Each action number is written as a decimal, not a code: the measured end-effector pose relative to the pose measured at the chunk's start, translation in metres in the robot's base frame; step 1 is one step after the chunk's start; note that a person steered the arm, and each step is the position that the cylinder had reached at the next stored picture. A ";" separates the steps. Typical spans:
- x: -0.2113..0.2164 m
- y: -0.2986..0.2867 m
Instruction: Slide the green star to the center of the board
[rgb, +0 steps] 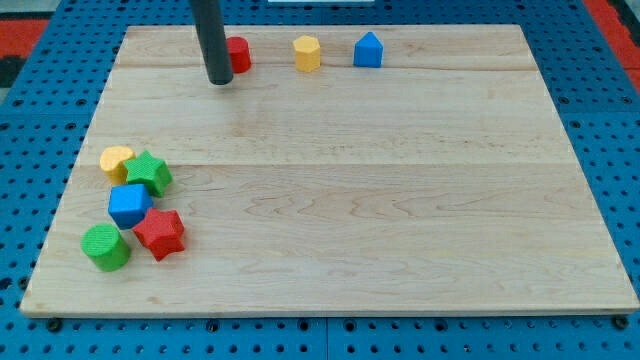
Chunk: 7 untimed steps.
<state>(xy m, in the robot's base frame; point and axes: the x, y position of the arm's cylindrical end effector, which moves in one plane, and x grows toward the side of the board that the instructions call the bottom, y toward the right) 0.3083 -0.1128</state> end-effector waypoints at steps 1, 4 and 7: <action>0.033 0.026; -0.007 -0.133; 0.168 -0.097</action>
<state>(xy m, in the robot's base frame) 0.4768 -0.2098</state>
